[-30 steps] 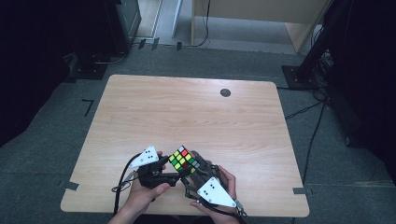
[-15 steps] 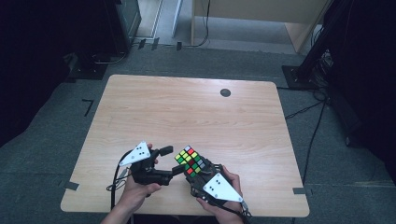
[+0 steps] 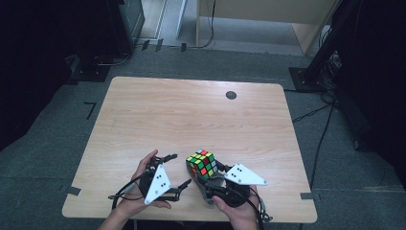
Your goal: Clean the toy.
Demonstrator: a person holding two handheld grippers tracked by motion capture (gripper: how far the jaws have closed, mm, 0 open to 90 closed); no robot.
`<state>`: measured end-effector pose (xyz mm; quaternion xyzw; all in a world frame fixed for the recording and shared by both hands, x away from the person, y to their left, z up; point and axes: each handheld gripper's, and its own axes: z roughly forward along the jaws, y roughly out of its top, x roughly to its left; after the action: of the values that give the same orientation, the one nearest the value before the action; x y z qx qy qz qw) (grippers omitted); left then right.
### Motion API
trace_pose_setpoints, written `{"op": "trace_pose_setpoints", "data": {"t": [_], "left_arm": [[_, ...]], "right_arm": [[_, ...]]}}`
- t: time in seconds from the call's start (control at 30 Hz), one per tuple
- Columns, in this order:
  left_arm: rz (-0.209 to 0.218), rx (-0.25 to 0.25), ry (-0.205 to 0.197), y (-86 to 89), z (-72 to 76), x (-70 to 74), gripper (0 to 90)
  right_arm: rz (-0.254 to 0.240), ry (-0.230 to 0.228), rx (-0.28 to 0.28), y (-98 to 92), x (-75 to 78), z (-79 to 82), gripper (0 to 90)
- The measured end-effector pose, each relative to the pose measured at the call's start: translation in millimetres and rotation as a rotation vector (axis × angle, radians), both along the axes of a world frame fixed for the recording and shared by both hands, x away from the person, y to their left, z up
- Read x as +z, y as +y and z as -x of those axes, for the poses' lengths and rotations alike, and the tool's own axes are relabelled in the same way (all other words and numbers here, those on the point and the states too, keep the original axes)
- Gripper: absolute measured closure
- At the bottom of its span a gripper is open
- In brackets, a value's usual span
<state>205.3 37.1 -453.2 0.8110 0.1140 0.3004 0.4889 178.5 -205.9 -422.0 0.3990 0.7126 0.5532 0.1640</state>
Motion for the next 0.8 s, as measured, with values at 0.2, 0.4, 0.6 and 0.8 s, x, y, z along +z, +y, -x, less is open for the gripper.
{"op": "trace_pose_setpoints", "data": {"t": [0.2,0.4,0.6,0.8], "left_arm": [[-0.049,-0.005,-0.087,-11.5,9.9,-4.8,14.3],[-0.092,-0.022,-0.169,-14.6,16.1,-13.5,32.1],[-0.022,-0.002,-0.067,2.6,1.8,-9.8,32.8],[0.045,0.09,0.021,29.4,-18.9,-7.5,32.8]], "right_arm": [[-0.008,0.11,0.044,11.4,-1.3,-0.8,34.5],[-0.02,0.197,0.097,20.8,-10.5,-5.6,34.1],[-0.141,0.163,0.119,2.4,-8.4,-8.6,22.2],[-0.037,0.157,-0.024,-8.6,-33.3,-19.4,24.4]]}}
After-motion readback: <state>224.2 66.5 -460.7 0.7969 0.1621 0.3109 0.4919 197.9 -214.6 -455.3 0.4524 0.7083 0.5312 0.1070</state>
